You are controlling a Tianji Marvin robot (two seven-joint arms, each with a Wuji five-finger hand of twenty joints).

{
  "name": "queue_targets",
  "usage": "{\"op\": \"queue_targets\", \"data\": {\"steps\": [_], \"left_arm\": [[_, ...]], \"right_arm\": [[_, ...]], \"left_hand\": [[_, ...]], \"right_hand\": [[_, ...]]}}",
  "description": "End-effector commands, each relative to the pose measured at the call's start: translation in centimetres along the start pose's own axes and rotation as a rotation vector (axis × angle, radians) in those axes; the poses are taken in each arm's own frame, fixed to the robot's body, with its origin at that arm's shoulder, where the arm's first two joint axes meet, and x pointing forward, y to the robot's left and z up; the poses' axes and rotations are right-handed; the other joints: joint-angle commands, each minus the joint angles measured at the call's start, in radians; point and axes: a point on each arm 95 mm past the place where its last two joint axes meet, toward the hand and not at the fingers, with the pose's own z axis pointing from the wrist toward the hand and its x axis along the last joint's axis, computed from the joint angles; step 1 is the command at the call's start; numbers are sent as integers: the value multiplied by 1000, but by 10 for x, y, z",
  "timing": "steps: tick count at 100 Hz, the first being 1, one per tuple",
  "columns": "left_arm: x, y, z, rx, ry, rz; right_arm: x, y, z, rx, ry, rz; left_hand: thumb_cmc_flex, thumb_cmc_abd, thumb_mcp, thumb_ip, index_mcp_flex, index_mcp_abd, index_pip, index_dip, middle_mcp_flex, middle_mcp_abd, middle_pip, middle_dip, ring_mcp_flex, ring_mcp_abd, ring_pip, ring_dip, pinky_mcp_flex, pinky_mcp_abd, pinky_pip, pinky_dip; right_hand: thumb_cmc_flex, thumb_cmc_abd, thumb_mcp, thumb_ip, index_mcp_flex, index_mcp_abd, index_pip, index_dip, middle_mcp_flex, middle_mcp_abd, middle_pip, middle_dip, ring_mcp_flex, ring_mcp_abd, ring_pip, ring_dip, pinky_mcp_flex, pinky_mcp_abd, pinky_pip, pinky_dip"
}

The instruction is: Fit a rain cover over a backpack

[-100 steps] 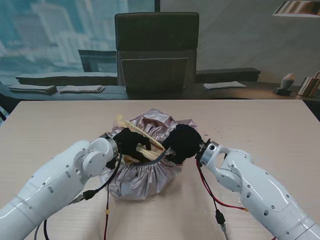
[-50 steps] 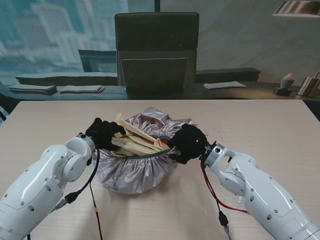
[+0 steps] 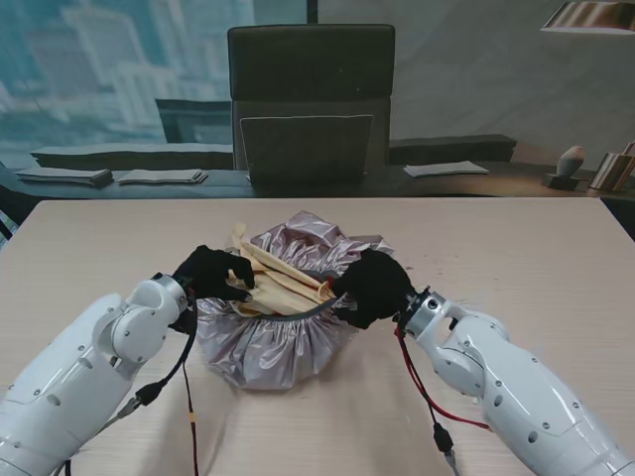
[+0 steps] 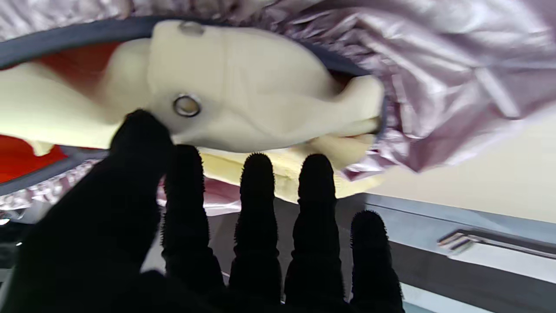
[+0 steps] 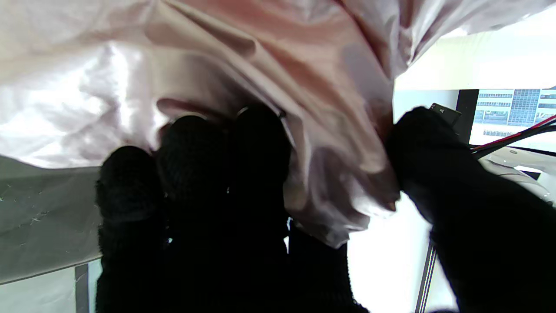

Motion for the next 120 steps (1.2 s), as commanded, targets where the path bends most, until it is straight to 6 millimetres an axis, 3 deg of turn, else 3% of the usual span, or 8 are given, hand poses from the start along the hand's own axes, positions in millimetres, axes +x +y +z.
{"op": "queue_targets", "data": {"steps": [1,15,30,40,51,58,77,120], "left_arm": [[13,-1,6,-3,48,-40],[30,-2,6,-90,110,-114],[46,-18,-4,-155,179,-153],[48,-31,-12,-67,189,-129],[36,-47,-21,33,136,-62],[23,-53,-25,89,84,-17],[-21,-41,-24,178,-96,65],[-65,-4,-9,2,-309,189]], "right_arm": [[5,-3,2,12,5,11],[5,-1,2,8,10,11],[4,-1,2,-2,7,13],[3,-1,0,-8,4,11],[2,-1,-1,-13,-2,12],[1,-2,-2,-14,-6,15],[2,-4,-4,-5,-6,19],[3,-6,-5,1,-2,24]], "left_hand": [[19,-25,-46,-23,50,-51,50,21,28,-23,34,22,34,4,37,22,-9,23,34,21],[-206,-4,-43,-21,-174,114,-275,-41,-162,12,-79,-16,-125,0,-83,-13,-66,14,-75,-37],[-206,38,-220,-10,-416,117,-419,-169,-382,12,-205,-96,-278,11,-280,-119,-80,10,-162,-75],[-134,107,-346,20,-410,105,-388,-177,-403,18,-199,-113,-310,6,-295,-129,-64,5,-146,-51],[-73,115,-291,41,-374,114,-351,-155,-403,27,-175,-93,-322,-1,-271,-112,-69,3,-124,-42],[-128,67,-8,23,-357,116,-320,-129,-388,27,-156,-83,-312,-3,-247,-104,-66,5,-93,-45],[-3,70,196,14,-466,48,-395,-177,-462,19,-130,-82,-377,-9,-230,-105,-79,-11,-76,-40],[-74,39,118,12,-459,71,-637,-305,-568,-24,-344,-126,-508,-38,-341,-168,-73,-29,-262,-66]], "right_hand": [[13,2,-12,3,61,13,29,18,49,53,-2,-2,34,11,2,-17,-9,26,16,-8],[13,2,-15,1,61,11,25,15,49,51,-9,-5,34,9,-8,-21,-13,21,12,-11],[14,1,-14,0,61,13,26,13,49,50,-10,-5,35,8,-10,-21,-13,20,11,-13],[14,-2,-12,0,62,13,30,13,51,51,-7,-4,35,8,-9,-20,-14,21,11,-14],[14,-2,-11,0,61,12,31,13,50,51,-5,-3,35,9,-7,-19,-13,21,12,-15],[15,-1,-11,1,61,14,31,13,49,52,-5,-3,35,9,-8,-19,-15,23,12,-15],[13,2,-12,2,61,14,30,13,49,52,-7,-4,35,12,-11,-20,-19,27,14,-15],[12,4,-13,6,62,16,28,17,49,55,-7,-3,34,15,-12,-19,-23,28,17,-15]]}}
